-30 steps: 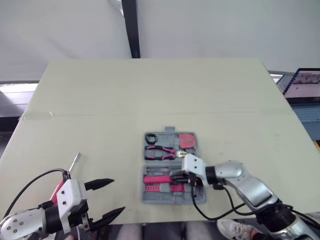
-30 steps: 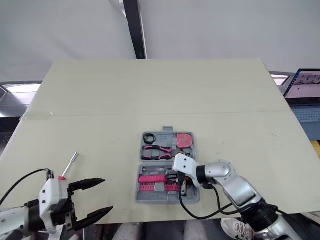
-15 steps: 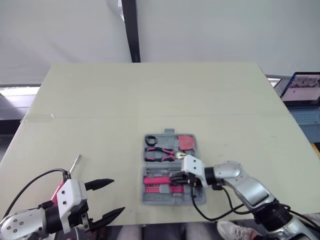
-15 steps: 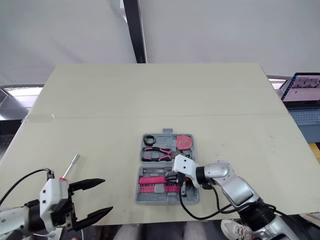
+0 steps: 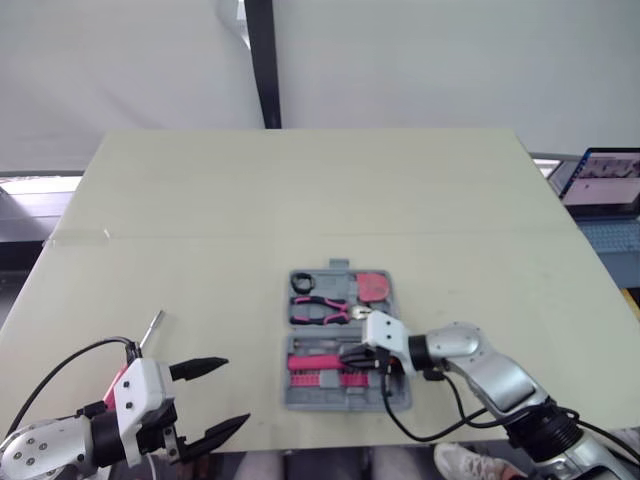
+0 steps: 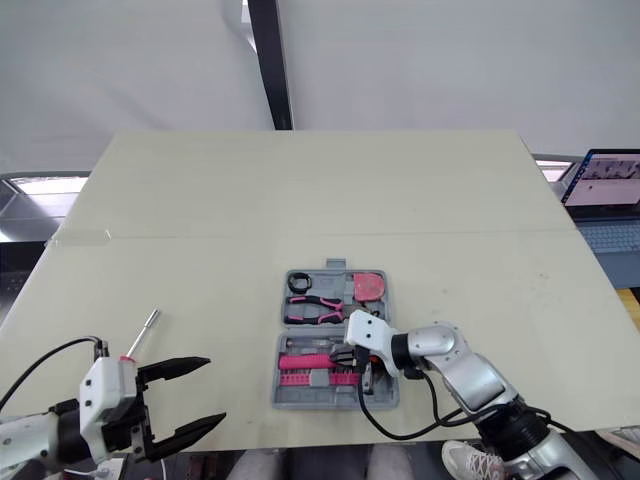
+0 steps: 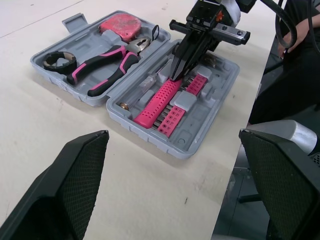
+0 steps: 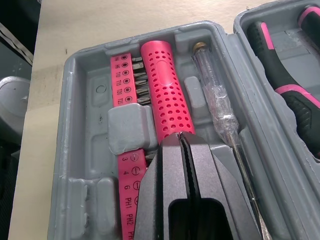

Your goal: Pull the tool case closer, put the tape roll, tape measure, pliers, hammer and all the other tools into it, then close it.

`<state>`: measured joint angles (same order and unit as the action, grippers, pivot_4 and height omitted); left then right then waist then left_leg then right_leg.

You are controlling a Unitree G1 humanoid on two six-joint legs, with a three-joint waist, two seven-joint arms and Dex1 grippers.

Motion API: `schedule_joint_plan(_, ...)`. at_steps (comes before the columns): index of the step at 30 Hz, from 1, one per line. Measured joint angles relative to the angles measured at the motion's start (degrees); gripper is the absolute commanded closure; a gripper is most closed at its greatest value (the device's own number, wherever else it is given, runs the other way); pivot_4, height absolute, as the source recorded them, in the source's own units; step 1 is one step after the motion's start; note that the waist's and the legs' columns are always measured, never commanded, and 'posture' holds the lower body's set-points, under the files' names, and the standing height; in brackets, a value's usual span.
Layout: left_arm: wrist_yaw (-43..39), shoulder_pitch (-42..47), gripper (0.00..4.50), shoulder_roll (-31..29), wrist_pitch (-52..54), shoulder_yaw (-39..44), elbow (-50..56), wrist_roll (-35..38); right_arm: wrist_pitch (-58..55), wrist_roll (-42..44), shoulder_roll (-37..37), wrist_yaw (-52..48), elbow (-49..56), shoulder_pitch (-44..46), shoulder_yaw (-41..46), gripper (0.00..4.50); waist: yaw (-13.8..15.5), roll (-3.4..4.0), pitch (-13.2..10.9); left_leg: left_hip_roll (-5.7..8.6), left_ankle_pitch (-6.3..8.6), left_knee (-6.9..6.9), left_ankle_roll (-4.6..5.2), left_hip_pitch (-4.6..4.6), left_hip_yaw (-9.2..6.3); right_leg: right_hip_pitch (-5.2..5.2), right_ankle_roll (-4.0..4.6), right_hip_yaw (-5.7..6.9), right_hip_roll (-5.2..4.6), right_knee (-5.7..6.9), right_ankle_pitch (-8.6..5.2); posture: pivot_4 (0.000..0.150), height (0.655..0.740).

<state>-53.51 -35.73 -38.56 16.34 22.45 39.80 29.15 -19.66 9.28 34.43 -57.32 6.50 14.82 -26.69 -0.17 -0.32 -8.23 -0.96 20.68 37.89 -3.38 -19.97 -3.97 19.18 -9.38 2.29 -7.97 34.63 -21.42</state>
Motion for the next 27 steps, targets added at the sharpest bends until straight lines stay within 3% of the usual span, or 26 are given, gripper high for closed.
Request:
schedule_joint_plan(5,0.2,0.0,0.00,-0.4,0.4,0.0,0.3,0.0,0.7,-0.3,-0.4,-0.3,-1.4,-0.2,-0.3,4.45,0.0,0.18,0.0,-0.01,0.06,-0.46,0.01,0.86,0.02,-0.85,0.04,0.04,0.00,-0.52,-0.02,0.150,0.7400)
schedule_joint_plan(14,0.2,0.4,0.00,-0.4,0.7,0.0,0.3,0.0,1.1,-0.3,-1.4,0.0,-1.3,-1.6,1.0,4.45,0.0,0.11,0.1,-0.04,0.06,-0.50,0.00,0.81,0.01,-0.83,0.04,0.06,0.00,-0.60,-0.02,0.150,0.7400)
schedule_joint_plan(18,0.3,1.0,0.00,-0.3,0.4,-0.7,0.2,0.0,-2.4,0.6,-1.1,1.6,3.4,-3.4,4.0,4.45,0.1,0.37,-0.3,-0.01,0.06,-0.45,0.00,0.68,0.02,-0.77,0.01,0.06,-0.01,-0.64,0.00,0.150,0.7400)
schedule_joint_plan(25,4.1,3.6,0.00,0.9,1.1,-2.6,0.2,-1.2,-12.2,8.1,6.7,2.2,18.3,-8.6,17.8,4.45,0.5,1.03,-1.2,-0.01,0.06,-0.48,0.01,0.32,0.00,-0.50,-0.03,0.17,0.00,-0.68,0.02,0.150,0.7400)
schedule_joint_plan(27,5.4,3.9,0.00,1.1,1.9,-2.9,-0.2,-1.8,-14.8,11.2,11.6,0.8,22.2,-12.9,23.1,3.94,0.9,1.02,-1.2,0.00,0.10,-0.48,0.08,0.24,0.00,-0.51,-0.07,0.19,-0.01,-0.67,0.04,0.150,0.7400)
